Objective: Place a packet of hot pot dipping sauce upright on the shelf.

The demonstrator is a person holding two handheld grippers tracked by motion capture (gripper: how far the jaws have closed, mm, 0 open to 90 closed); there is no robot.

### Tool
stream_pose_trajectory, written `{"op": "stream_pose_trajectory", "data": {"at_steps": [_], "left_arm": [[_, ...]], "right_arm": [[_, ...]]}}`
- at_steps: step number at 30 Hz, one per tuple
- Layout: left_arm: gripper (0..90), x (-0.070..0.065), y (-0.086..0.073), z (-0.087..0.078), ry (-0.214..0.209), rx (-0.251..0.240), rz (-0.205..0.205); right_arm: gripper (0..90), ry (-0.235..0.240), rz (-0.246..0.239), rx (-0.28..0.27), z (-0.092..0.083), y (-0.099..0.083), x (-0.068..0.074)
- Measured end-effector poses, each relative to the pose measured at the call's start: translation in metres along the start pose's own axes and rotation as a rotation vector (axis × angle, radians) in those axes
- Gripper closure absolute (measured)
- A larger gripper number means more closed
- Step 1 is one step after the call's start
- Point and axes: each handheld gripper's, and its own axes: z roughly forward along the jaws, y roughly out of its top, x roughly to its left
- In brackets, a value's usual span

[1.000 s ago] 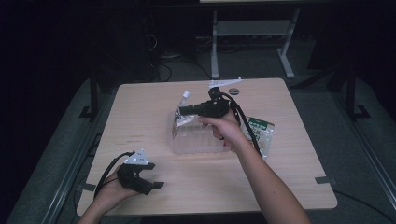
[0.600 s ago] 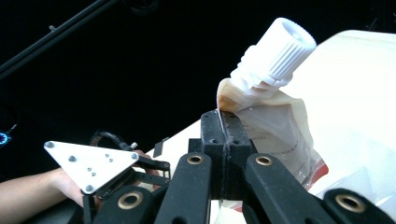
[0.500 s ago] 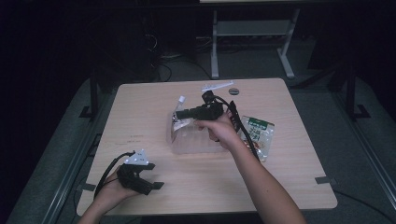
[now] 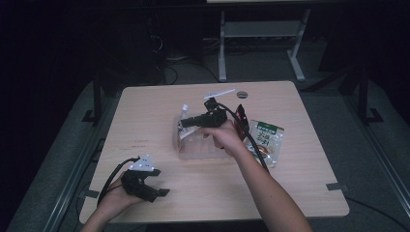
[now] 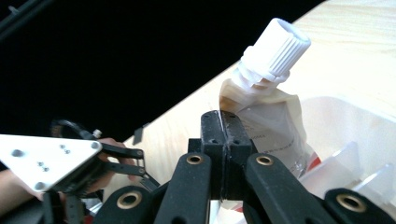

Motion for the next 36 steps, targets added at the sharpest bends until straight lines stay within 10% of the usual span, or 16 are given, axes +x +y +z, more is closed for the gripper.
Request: {"op": "stream_pose_trajectory", "data": {"at_steps": [20,36], "left_arm": [[17.9,0.0,0.0,0.002,-0.006,-0.001,-0.009],[17.8,0.0,0.001,0.003,-0.002,0.015,0.006]], "right_arm": [[65.0,-0.022,-0.005,-0.042,-0.012,0.001,0.005],[50.1,-0.185,-0.144,0.043,-0.062,-0.003,0.042]]}}
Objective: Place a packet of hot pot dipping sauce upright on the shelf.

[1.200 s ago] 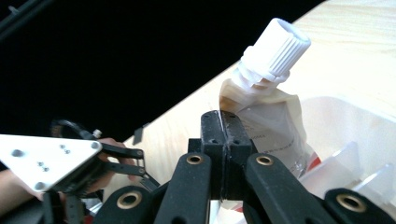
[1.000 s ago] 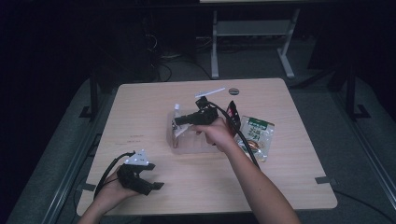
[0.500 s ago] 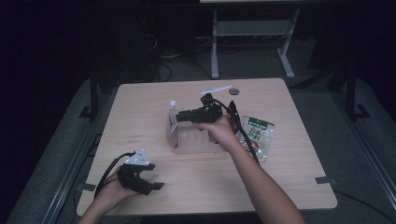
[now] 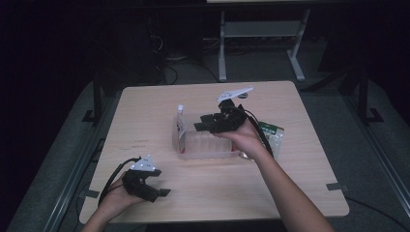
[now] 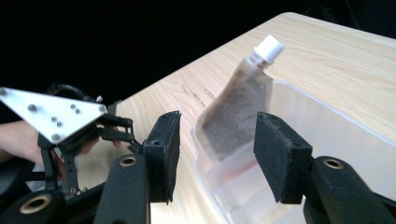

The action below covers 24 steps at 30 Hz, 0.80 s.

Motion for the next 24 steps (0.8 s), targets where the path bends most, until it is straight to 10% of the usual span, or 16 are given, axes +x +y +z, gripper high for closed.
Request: {"op": "stream_pose_trajectory", "data": {"at_steps": [24], "left_arm": [[17.9,-0.001,0.0,0.001,0.007,-0.021,-0.034]], "right_arm": [[46.0,-0.148,-0.084,0.054,-0.069,-0.081,0.02]]}}
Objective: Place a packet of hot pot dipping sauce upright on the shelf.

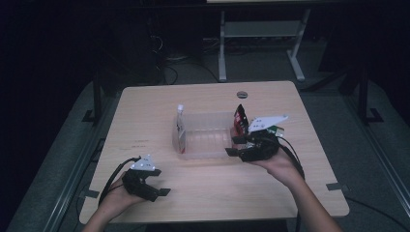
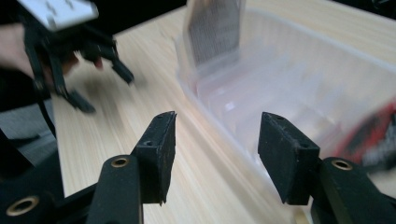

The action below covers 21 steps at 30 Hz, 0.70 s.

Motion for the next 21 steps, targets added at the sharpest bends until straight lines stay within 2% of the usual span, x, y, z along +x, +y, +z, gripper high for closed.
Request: {"op": "stream_pose_trajectory", "data": {"at_steps": [1,2,3,7,11,13,21], "left_arm": [[17.9,0.0,0.0,0.0,0.0,-0.003,-0.005],[18.0,0.001,0.0,-0.001,0.004,0.001,0.012],[18.0,0.001,0.0,-0.001,0.004,0.004,0.01],[18.0,0.0,-0.001,0.0,0.004,-0.003,0.001],[18.0,0.001,-0.001,-0.002,0.006,0.004,0.014],[18.0,0.0,-0.001,-0.001,0.004,-0.005,0.0],[18.0,0.0,0.0,0.0,0.001,-0.002,0.001]], "right_arm": [[46.1,-0.01,-0.012,0.016,-0.001,-0.005,0.0],[46.1,-0.023,-0.02,0.025,-0.003,-0.011,0.001],[46.1,-0.026,-0.015,0.033,-0.005,-0.016,0.001],[46.0,-0.051,0.013,0.045,-0.014,-0.035,-0.003],[45.1,-0.084,0.032,0.063,-0.023,-0.052,-0.009],[44.4,-0.102,0.047,0.074,-0.027,-0.059,-0.012],[46.4,-0.188,0.098,0.094,-0.041,-0.081,-0.032]]}}
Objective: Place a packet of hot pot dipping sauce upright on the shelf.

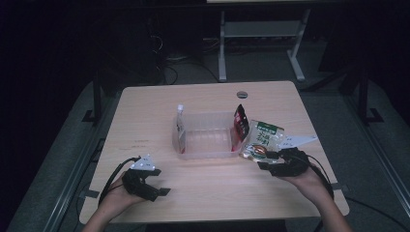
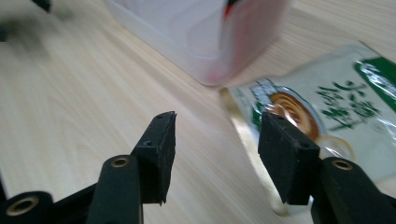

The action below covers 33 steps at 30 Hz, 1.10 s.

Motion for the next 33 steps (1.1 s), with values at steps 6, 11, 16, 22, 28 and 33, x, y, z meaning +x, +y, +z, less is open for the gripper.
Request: {"op": "stream_pose_trajectory", "data": {"at_steps": [6,11,16,22,28,33], "left_arm": [[18.0,0.0,0.0,-0.001,0.008,-0.005,0.004],[18.0,-0.001,0.0,-0.002,0.012,-0.013,0.0],[18.0,-0.001,0.0,-0.001,0.012,-0.007,-0.002],[18.1,0.0,-0.001,-0.002,0.012,0.001,0.002],[18.1,0.002,0.0,-0.001,0.016,0.012,0.015],[18.1,0.0,-0.001,0.001,0.011,0.01,0.006]], "right_arm": [[56.9,-0.051,0.029,0.01,0.002,-0.007,-0.017],[84.8,-0.082,0.059,0.019,0.007,-0.007,-0.032],[89.8,-0.104,0.084,0.051,0.017,-0.006,-0.043],[89.8,-0.098,0.054,0.148,0.032,-0.01,-0.045],[89.8,-0.136,0.049,0.163,0.036,-0.013,-0.047],[89.8,-0.166,0.033,0.124,0.041,-0.008,-0.052]]}}
